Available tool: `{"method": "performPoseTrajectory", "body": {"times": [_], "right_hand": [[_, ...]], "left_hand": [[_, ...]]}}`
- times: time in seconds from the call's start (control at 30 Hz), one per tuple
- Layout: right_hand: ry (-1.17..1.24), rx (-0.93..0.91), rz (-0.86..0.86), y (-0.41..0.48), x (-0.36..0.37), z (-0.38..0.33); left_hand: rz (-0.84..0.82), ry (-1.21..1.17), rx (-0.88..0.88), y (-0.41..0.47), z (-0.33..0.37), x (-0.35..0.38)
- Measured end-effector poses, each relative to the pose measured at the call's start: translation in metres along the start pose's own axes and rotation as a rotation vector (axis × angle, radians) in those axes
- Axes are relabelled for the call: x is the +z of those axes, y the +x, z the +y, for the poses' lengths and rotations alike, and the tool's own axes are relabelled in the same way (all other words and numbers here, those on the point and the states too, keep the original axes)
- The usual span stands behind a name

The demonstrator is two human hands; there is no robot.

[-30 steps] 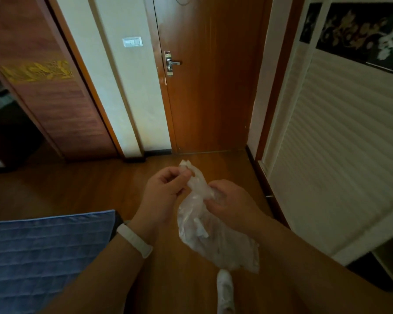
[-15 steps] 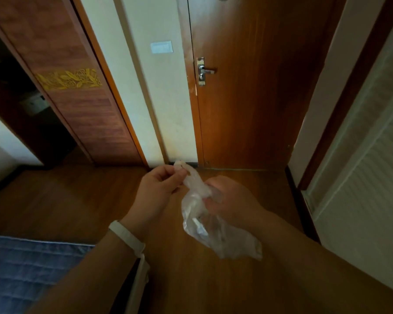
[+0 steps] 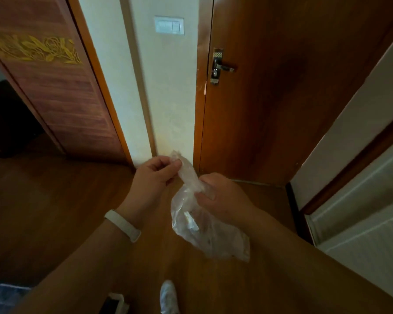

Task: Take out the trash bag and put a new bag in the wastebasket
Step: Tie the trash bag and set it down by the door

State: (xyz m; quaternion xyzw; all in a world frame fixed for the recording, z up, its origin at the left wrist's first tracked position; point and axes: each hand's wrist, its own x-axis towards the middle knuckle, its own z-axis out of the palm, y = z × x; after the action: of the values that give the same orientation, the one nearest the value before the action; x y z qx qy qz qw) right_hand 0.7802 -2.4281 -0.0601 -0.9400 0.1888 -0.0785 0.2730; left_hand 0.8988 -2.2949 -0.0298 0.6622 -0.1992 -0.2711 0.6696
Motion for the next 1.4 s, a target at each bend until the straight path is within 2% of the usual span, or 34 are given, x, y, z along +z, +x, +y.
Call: {"method": "performPoseTrajectory", "body": {"times": [0.3, 0.57, 0.87, 1.13, 1.4], "right_hand": [[0.065, 0.049, 0.085, 0.18, 0.016, 0.003], [0.106, 0.051, 0.028, 0.296, 0.034, 0.043], [0.097, -0.043, -0.123, 0.46, 0.069, 0.133], [0.067, -0.146, -0.188, 0.586, 0.103, 0.206], [0.02, -0.167, -0.151, 0.661, 0.193, 0.268]], "left_hand": [[-0.068, -0.102, -0.011, 0.184, 0.021, -0.057], [-0.065, -0.133, -0.072, 0.298, 0.006, -0.072], [0.032, -0.034, -0.228, 0.456, -0.034, -0.069], [0.084, 0.081, -0.291, 0.581, -0.071, -0.065], [0.09, 0.05, -0.404, 0.681, -0.166, -0.083]]}}
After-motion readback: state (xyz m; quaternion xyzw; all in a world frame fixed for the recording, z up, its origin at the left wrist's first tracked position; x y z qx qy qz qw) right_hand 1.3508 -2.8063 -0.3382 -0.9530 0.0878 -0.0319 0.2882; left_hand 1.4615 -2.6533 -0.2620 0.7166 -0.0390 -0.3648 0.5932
